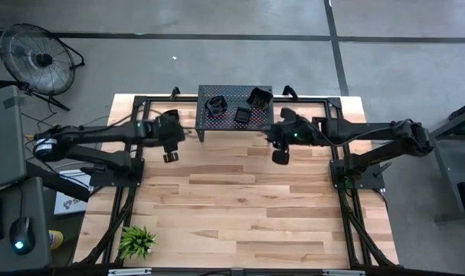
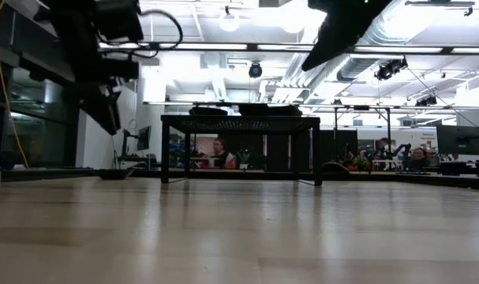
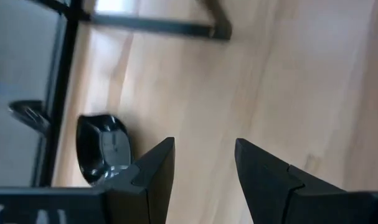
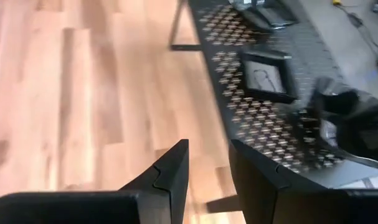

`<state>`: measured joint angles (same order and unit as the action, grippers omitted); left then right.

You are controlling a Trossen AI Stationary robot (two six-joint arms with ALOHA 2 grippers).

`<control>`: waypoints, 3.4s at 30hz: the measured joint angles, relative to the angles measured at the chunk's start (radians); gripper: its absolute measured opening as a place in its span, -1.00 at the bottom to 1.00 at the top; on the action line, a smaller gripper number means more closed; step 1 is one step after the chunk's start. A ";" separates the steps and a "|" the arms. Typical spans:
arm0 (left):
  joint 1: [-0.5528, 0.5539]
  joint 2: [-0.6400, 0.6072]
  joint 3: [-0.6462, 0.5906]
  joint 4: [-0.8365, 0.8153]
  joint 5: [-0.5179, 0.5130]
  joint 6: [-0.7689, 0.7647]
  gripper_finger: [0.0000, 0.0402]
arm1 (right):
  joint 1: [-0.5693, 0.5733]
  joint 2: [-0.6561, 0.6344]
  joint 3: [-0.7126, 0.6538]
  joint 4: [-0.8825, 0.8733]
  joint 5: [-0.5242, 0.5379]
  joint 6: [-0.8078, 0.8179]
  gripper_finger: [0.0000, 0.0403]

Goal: Pick & Place Mini shaped plates
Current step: Stack the black leaf-shaped plate on top of the black leaf-shaped plate on the shelf

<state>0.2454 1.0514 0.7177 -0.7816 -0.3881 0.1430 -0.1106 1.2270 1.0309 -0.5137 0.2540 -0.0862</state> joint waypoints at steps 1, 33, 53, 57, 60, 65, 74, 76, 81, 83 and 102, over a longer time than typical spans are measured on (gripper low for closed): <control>0.040 0.004 0.000 -0.006 0.027 0.030 -0.19 | 0.015 0.000 0.000 -0.009 0.000 0.000 -0.45; 0.298 0.268 0.000 -0.016 0.095 0.254 -0.19 | 0.431 -0.649 -0.853 0.641 0.129 0.195 -0.45; 0.299 0.269 -0.001 0.031 0.109 0.257 -0.19 | 0.288 -1.213 -0.933 0.313 -0.157 0.116 -0.45; 0.299 0.269 -0.001 0.031 0.114 0.257 -0.19 | 0.253 -1.213 -0.989 0.461 -0.210 0.093 -0.45; 0.299 0.269 -0.001 0.031 0.116 0.256 -0.19 | 0.228 -1.213 -1.019 0.535 -0.243 0.073 -0.45; 0.299 0.269 -0.001 0.025 0.115 0.256 -0.19 | 0.178 -1.199 -1.021 0.538 -0.250 0.043 -0.45; 0.299 0.269 -0.001 0.022 0.109 0.282 -0.19 | 0.128 -1.101 -1.021 0.536 -0.253 0.062 -0.45; 0.299 0.269 -0.001 0.020 0.108 0.283 -0.19 | 0.128 -1.089 -1.021 0.536 -0.253 0.116 -0.45; 0.299 0.269 -0.001 0.027 0.053 0.305 -0.19 | 0.128 -1.081 -1.021 0.535 -0.260 0.218 -0.45; 0.311 0.271 -0.001 0.036 0.041 0.305 -0.19 | 0.128 -1.081 -1.021 0.535 -0.261 0.220 -0.45; 0.489 0.380 -0.002 0.162 0.034 0.368 -0.19 | 0.128 -1.081 -1.022 0.538 -0.258 0.200 -0.45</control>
<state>0.7349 1.4311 0.7162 -0.6196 -0.3543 0.5115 0.0177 0.1459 0.0093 0.0242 -0.0040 0.1141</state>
